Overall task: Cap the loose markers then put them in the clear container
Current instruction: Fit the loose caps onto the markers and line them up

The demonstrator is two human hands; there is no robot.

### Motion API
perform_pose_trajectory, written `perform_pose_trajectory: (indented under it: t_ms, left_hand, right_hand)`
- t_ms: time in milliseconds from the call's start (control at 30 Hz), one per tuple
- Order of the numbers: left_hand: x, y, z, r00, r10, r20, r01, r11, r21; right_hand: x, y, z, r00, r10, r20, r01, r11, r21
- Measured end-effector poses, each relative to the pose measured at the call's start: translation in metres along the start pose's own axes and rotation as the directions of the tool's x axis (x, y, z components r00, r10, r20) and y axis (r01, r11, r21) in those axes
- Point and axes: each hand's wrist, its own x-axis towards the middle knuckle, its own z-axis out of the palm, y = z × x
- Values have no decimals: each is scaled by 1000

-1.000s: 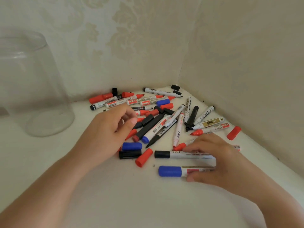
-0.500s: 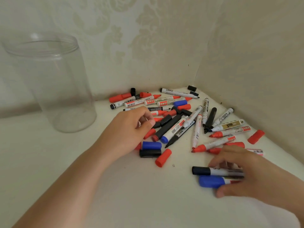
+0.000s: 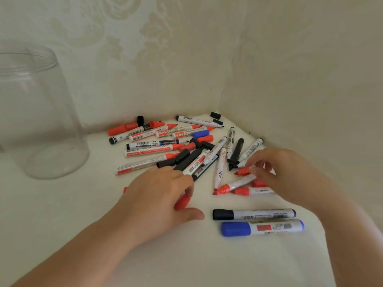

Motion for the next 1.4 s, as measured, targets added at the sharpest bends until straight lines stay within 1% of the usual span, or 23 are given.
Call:
perform_pose_trajectory:
  t_ms: [67, 133, 167, 267, 367, 434, 467, 500, 567, 600, 667, 700, 767, 867, 1001, 1234, 1301, 1401]
  left_hand:
    - [1, 0, 4, 998, 60, 4, -60, 998, 1]
    - [1, -3, 6, 998, 49, 48, -46, 997, -55]
    - [0, -4, 7, 996, 51, 69, -45, 996, -78]
    - [0, -5, 9, 990, 85, 113, -71, 990, -122]
    - [0, -2, 11, 994, 66, 86, -46, 974, -221]
    - [2, 2, 8, 999, 9, 37, 2, 955, -296]
    - [3, 4, 5, 999, -44, 15, 46, 933, -358]
    - [4, 4, 3, 993, -117, 4, 106, 887, -450]
    - [5, 1, 0, 965, -259, 36, 220, 733, -643]
    - [6, -1, -2, 950, -305, 59, 255, 656, -710]
    - [7, -2, -6, 936, -341, 87, 273, 546, -792]
    - [7, -2, -7, 935, -341, 95, 269, 512, -816]
    - [7, -1, -8, 940, -327, 100, 254, 474, -843]
    - [7, 0, -7, 950, -298, 96, 230, 455, -860]
    - [8, -2, -5, 953, -293, 80, 213, 456, -864]
    - [6, -6, -2, 957, -274, 91, 226, 516, -826]
    - [6, -5, -1, 959, -267, 98, 232, 535, -813]
    - [6, -5, 0, 959, -265, 97, 232, 545, -806]
  right_hand:
    - [-6, 13, 4, 998, 48, 41, -52, 993, 103]
    - [-15, 24, 6, 991, 65, 120, -86, 979, 186]
    - [-18, 28, 6, 988, 68, 136, -95, 975, 200]
    - [-19, 28, 7, 982, 50, 180, -81, 982, 170]
    - [-15, 24, 12, 977, -16, 213, -16, 989, 149]
    - [-14, 23, 13, 981, -53, 186, 29, 991, 134]
    - [-15, 23, 13, 985, -65, 159, 43, 990, 136]
    - [-16, 22, 11, 990, -69, 124, 48, 985, 164]
    - [-18, 18, 7, 997, -70, 28, 59, 955, 289]
    - [-20, 15, 5, 997, -68, -24, 73, 931, 358]
    - [-23, 6, 4, 994, -47, -103, 90, 881, 465]
    - [-24, 1, 5, 993, -41, -114, 93, 861, 500]
    - [-24, -8, 8, 994, -59, -93, 99, 842, 531]
    - [-21, -12, 13, 994, -102, -48, 112, 854, 509]
    - [-21, -14, 16, 992, -111, -57, 125, 876, 465]
    - [-21, -16, 17, 992, -115, -60, 129, 908, 399]
    - [-21, -15, 17, 991, -123, -52, 134, 908, 397]
    - [-21, -13, 15, 988, -133, -79, 153, 902, 403]
